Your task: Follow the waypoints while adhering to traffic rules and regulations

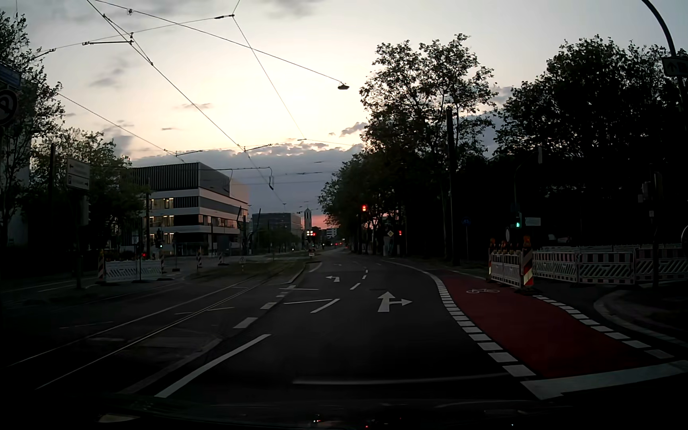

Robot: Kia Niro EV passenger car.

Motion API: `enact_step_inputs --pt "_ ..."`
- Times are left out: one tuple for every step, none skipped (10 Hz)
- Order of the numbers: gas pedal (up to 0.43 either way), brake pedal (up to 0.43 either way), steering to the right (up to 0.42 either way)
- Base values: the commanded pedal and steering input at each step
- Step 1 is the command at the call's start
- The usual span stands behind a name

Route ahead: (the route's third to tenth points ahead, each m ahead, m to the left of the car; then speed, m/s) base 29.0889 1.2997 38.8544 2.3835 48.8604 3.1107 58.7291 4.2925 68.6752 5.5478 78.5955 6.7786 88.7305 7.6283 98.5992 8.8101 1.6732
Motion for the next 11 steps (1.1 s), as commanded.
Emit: enact_step_inputs --pt "0.248 0.000 0.023" --pt "0.248 0.000 0.027" --pt "0.248 0.000 0.032" --pt "0.248 0.000 0.035" --pt "0.248 0.000 0.038" --pt "0.248 0.000 0.040" --pt "0.248 0.000 0.041" --pt "0.248 0.000 0.041" --pt "0.248 0.000 0.041" --pt "0.248 0.000 0.041" --pt "0.248 0.000 0.042"
